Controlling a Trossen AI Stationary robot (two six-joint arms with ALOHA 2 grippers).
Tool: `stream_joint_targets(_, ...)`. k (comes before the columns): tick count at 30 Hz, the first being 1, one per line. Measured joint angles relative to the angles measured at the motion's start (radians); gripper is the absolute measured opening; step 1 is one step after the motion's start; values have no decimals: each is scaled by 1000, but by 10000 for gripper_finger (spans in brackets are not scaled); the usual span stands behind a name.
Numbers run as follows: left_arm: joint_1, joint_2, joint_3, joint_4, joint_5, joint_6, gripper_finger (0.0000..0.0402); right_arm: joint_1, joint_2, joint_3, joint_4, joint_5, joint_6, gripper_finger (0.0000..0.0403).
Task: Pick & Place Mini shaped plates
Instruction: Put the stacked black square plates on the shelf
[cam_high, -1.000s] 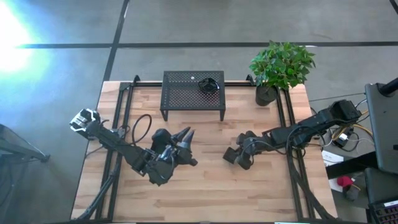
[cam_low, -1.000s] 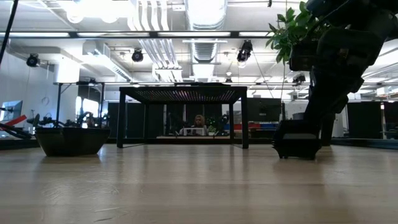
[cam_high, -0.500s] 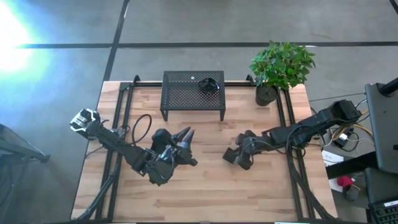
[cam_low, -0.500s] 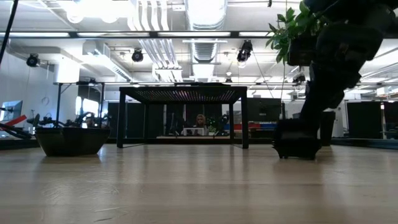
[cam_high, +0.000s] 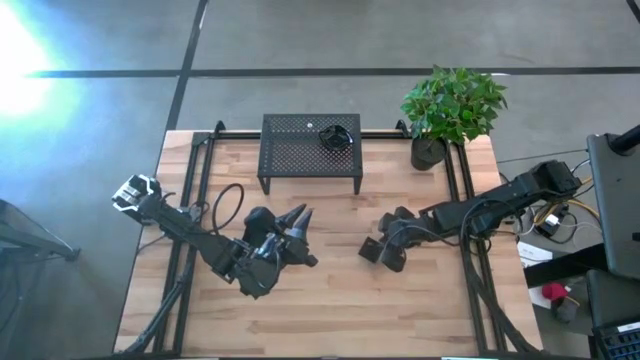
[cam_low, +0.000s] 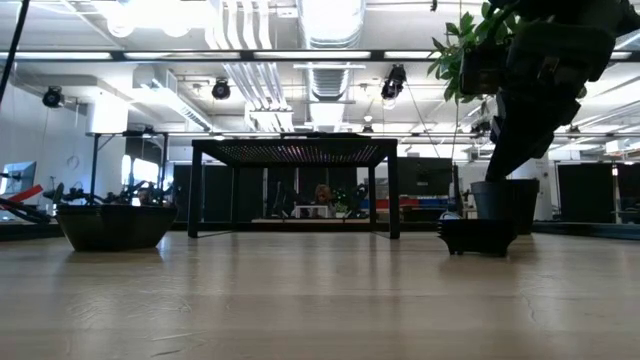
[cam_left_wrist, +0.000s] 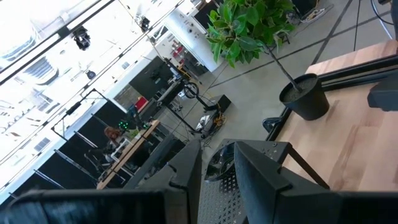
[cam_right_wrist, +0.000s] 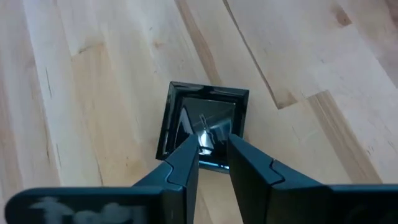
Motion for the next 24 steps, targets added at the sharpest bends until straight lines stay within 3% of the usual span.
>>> stream_joint_targets(5, 0, 0, 0, 0, 0, -2, 94, 0, 13, -24, 6, 50, 32, 83)
stream_joint_targets(24, 0, 0, 0, 0, 0, -4, 94, -14, 152, -34, 74, 52, 38, 123)
